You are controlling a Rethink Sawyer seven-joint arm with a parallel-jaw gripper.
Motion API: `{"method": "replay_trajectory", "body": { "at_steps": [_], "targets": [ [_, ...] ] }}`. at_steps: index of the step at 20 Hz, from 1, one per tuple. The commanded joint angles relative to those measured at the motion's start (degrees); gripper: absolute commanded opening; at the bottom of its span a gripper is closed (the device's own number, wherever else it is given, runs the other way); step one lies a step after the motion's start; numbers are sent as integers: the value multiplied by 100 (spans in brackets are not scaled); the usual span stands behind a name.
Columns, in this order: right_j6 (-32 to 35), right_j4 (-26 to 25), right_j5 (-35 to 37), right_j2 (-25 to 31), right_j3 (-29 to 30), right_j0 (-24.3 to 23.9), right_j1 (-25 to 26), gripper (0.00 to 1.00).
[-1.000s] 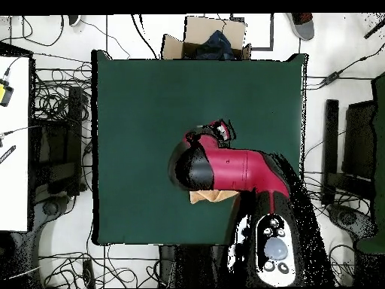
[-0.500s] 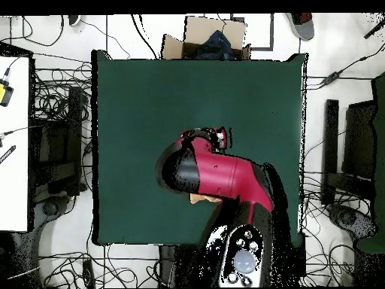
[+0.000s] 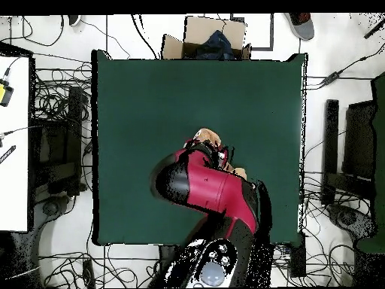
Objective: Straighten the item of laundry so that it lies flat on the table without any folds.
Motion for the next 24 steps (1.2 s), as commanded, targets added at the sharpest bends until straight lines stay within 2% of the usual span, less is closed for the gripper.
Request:
{"method": "replay_trajectory", "body": {
  "at_steps": [1,7,12,24],
  "targets": [
    [1724,199,-800,-227,915,-360,368,100],
    [1632,76,-1320,27,1118,-878,341,100],
    [1662,87,-1834,501,1379,-1378,517,100],
    [1869,272,-2307,1170,1830,-1696,584,100]
  ]
}}
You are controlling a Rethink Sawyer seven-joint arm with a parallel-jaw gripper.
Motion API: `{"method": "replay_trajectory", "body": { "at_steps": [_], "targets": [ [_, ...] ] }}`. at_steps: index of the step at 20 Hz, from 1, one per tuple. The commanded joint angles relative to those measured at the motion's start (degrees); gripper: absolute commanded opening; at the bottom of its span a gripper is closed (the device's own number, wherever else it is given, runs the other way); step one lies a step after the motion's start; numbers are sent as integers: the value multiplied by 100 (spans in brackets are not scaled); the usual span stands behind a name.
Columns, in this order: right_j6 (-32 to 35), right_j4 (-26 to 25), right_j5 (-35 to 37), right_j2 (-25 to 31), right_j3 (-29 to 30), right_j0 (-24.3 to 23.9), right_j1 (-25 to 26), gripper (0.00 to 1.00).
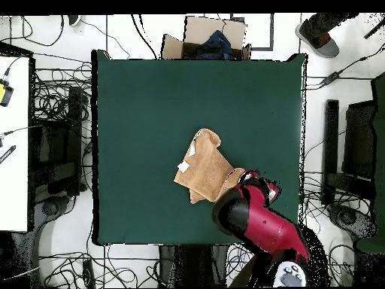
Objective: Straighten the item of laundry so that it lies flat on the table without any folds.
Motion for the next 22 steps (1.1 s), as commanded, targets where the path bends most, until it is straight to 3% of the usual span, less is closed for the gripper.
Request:
{"method": "replay_trajectory", "body": {
  "at_steps": [1,7,22],
  "targets": [
    [1647,271,-160,1164,657,-111,105,100],
    [1602,267,-88,1403,824,-235,-5,100],
    [1778,347,-621,1901,958,-370,446,100]
  ]
}}
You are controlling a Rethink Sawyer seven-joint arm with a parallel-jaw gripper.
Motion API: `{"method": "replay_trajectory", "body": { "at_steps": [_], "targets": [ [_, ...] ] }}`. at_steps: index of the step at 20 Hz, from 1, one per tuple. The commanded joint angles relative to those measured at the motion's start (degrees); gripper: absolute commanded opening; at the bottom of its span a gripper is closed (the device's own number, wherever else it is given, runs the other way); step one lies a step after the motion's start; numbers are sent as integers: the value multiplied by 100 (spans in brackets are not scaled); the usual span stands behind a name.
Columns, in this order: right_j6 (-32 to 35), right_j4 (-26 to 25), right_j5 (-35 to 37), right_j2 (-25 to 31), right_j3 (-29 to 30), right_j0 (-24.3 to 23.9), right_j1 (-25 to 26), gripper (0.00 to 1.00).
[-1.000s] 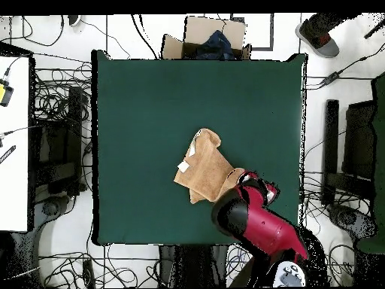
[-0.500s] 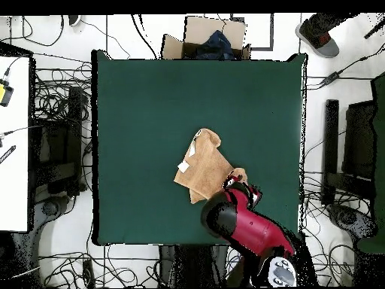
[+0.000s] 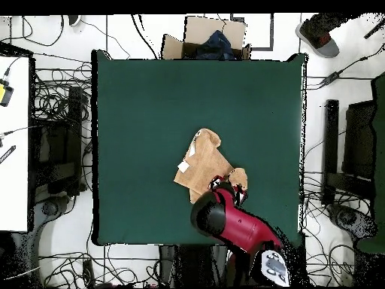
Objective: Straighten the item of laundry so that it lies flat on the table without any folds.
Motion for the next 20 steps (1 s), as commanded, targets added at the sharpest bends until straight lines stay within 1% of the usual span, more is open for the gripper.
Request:
{"method": "replay_trajectory", "body": {
  "at_steps": [1,11,20],
  "targets": [
    [1797,341,-517,886,305,-180,435,100],
    [1789,415,-920,1071,188,-311,773,100],
    [1718,334,-1182,1116,206,-347,1014,100]
  ]
}}
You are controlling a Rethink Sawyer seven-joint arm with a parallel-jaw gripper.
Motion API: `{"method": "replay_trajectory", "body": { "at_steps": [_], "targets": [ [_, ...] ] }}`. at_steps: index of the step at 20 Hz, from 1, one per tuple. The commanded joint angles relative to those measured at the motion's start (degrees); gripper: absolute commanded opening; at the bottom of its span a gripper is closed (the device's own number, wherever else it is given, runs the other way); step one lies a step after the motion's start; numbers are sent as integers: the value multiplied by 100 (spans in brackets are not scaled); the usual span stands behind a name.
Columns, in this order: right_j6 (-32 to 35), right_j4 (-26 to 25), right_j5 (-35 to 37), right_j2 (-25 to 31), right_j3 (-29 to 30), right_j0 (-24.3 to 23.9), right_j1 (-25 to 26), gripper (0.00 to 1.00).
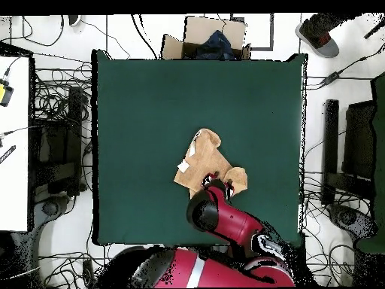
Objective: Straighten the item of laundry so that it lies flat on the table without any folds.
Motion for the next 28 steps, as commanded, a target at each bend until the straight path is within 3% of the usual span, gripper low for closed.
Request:
{"method": "replay_trajectory", "body": {
  "at_steps": [1,9,17,23,28],
  "targets": [
    [1688,262,-341,584,203,-105,343,100],
    [1439,90,-200,563,116,-304,261,100],
    [1029,-78,406,452,132,-600,-325,100],
    [979,-210,431,396,400,-664,-631,100],
    [924,-200,366,396,227,-668,-438,100]
  ]
}}
